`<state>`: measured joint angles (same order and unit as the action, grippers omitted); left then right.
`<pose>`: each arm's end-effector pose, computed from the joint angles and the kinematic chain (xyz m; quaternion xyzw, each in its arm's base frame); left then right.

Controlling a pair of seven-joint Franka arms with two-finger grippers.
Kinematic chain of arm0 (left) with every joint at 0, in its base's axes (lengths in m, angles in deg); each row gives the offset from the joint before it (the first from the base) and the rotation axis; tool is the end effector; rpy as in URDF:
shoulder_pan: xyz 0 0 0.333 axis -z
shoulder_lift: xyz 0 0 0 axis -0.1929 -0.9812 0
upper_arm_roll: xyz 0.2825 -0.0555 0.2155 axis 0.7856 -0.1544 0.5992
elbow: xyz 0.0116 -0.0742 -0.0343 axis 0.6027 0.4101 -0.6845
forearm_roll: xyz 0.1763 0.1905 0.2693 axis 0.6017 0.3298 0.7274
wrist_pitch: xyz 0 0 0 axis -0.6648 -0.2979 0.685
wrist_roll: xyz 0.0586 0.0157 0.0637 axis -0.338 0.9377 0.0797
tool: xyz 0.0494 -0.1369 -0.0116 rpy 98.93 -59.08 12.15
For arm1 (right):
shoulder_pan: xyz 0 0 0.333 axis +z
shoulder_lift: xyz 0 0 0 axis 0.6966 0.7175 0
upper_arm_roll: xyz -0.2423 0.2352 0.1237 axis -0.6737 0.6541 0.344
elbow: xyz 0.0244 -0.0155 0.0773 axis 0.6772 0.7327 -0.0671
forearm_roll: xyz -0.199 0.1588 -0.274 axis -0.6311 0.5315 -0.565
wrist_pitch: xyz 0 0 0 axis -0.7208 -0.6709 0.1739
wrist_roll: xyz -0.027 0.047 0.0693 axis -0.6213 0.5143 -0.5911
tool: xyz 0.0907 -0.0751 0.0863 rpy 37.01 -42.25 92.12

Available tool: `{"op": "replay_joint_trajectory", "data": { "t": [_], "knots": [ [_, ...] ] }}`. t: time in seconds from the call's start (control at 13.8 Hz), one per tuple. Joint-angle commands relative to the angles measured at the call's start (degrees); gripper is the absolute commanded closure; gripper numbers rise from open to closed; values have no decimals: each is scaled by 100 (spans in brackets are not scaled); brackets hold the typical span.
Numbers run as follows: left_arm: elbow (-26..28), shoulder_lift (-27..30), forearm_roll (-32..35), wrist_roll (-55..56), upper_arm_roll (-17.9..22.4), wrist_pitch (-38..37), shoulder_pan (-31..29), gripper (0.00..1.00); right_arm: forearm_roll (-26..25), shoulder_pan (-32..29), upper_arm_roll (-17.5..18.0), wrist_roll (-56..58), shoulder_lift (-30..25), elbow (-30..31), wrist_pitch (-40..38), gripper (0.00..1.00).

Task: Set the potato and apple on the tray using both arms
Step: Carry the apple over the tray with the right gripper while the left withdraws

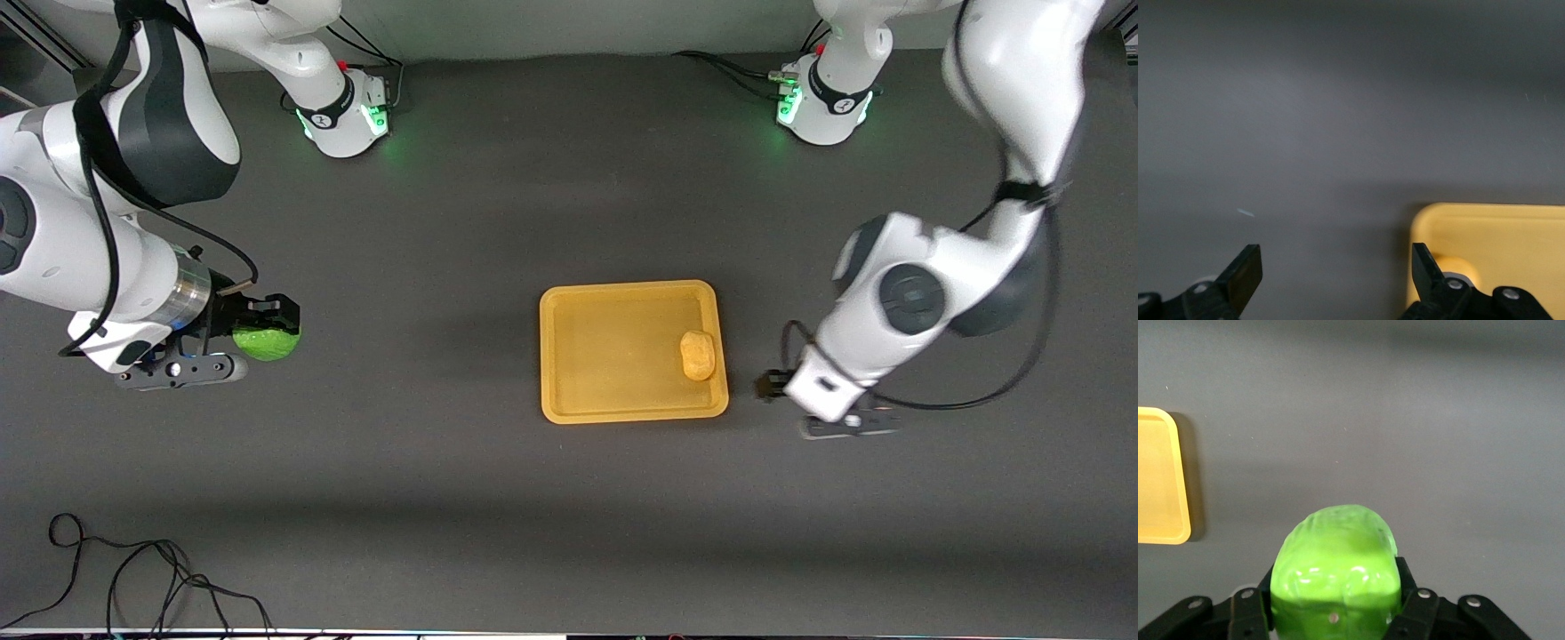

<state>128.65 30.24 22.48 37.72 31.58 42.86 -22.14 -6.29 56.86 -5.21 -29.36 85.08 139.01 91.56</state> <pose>0.6533 -0.1336 0.3999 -0.9980 -0.0293 -0.0550 0.0059 0.6058 0.1287 0.5248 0.9982 0.0279 -0.0539 0.0013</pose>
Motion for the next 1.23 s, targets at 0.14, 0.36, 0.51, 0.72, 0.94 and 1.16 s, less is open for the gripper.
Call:
{"op": "replay_joint_trajectory", "data": {
  "t": [0.14,0.36,0.51,0.72,0.94,1.16],
  "knots": [
    [117,1246,-254,-1954,-17,-1057,-1059,0,238,968,-30,-1417,307,-190,421,65],
    [126,1504,-704,-2482,45,-1373,-1464,0,204,1934,-30,-2912,1210,-1382,457,65],
    [126,1495,-739,-2634,72,-1410,-1517,0,195,2463,-38,-3851,1738,-2034,439,65],
    [108,1504,-730,-2730,98,-1427,-1543,0,186,3157,-47,-4848,2468,-2817,474,65],
    [73,1521,-739,-3081,255,-1689,-1562,0,12,3589,-56,-5243,2978,-2880,1017,65],
    [64,1801,-1149,-3231,2148,-1876,217,0,-234,3853,-73,-5315,3698,-2880,1782,65]
  ]
}}
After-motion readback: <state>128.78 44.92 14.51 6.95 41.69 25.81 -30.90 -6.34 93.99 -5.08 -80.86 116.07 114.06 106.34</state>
